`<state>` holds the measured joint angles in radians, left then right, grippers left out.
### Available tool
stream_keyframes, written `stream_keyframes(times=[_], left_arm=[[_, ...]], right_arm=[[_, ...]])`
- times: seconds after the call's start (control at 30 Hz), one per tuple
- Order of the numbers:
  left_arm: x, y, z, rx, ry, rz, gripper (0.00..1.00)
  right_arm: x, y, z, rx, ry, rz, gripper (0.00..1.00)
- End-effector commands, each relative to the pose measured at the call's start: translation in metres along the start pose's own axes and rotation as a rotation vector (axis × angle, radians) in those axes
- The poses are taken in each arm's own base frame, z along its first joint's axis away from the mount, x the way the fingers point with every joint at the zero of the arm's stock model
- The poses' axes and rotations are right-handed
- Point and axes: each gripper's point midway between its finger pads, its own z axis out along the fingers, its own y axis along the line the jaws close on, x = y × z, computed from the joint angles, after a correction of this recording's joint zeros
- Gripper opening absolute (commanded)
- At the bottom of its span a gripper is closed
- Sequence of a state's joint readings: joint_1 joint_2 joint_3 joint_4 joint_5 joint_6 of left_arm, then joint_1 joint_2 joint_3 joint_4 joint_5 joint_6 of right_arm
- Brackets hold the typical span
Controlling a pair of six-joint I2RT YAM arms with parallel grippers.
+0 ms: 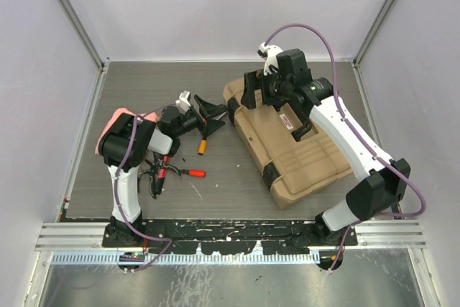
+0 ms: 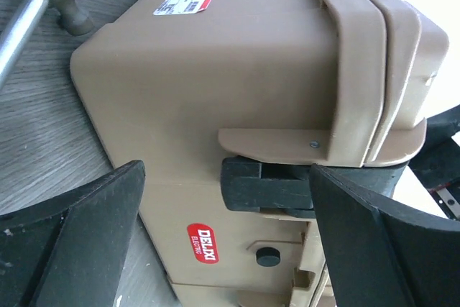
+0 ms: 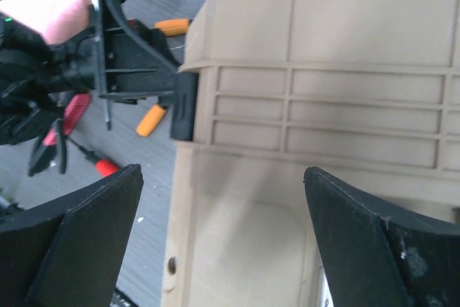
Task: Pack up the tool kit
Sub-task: Move the toolbox to the center of the board.
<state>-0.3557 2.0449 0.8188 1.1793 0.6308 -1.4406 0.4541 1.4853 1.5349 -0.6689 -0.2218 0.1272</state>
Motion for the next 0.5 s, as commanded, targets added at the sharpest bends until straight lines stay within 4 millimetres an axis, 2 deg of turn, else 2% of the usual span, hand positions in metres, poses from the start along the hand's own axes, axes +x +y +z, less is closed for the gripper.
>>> stream_keyframes(times=[0.0, 0.23, 0.47], left_arm=[[-0.007, -0.031, 0.006, 0.138, -0.021, 0.053, 0.98], [-0.006, -0.034, 0.010, 0.190, 0.004, 0.058, 1.00], [0.005, -0.037, 0.014, 0.205, 0.053, 0.107, 0.98]], right_arm=[[-0.036, -0.021, 0.011, 0.112, -0.103, -0.085, 1.00], [-0.033, -0.028, 0.032, 0.119, -0.073, -0.114, 1.00], [-0.011, -0.029, 0.044, 0.076, -0.004, -0.075, 1.00]])
